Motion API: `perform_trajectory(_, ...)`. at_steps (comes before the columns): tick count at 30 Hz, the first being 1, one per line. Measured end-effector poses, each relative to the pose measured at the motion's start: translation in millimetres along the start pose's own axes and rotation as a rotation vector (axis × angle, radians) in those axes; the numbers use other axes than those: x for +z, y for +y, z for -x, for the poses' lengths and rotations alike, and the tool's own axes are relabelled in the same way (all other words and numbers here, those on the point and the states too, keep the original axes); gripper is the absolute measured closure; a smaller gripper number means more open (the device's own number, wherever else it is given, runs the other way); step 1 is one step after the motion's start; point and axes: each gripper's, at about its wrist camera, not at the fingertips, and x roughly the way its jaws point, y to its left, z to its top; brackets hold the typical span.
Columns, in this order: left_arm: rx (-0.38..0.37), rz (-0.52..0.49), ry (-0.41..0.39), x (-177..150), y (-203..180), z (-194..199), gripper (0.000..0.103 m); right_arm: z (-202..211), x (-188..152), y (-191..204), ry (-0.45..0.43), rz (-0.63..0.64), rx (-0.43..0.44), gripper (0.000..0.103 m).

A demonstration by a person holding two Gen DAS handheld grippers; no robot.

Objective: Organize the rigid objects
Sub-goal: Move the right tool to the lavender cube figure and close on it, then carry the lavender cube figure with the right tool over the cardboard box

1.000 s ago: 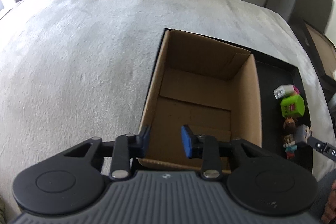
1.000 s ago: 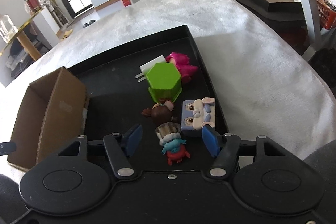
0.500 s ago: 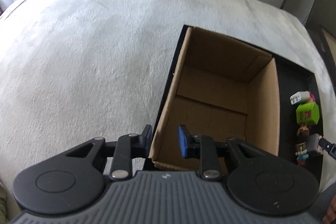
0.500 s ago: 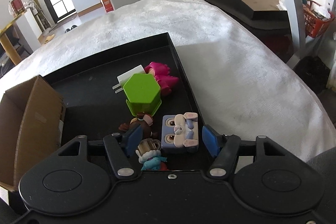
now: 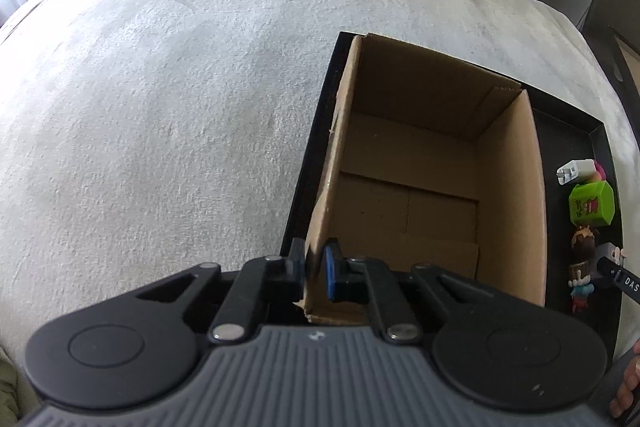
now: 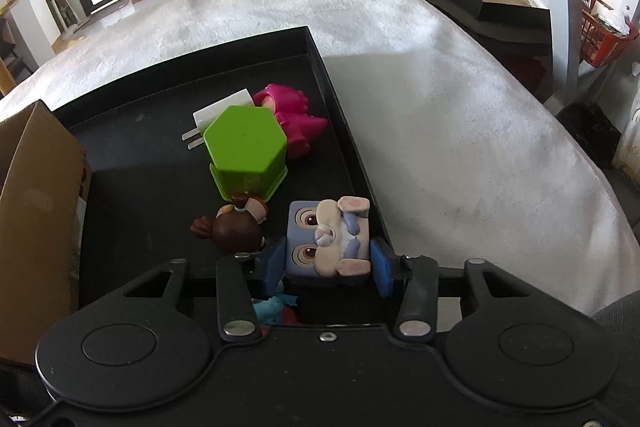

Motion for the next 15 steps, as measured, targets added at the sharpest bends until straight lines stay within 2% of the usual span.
perform_trajectory(8,-0.032,-0.001,-0.034,-3,0,10,0.094,19,0,-6,-0.03,-0.032,0.05,0.06)
perform_trajectory(15,-0.058,0.003,-0.024,-4,5,12,0.094,45,5,6,-0.059,-0.016,0.083,0.06)
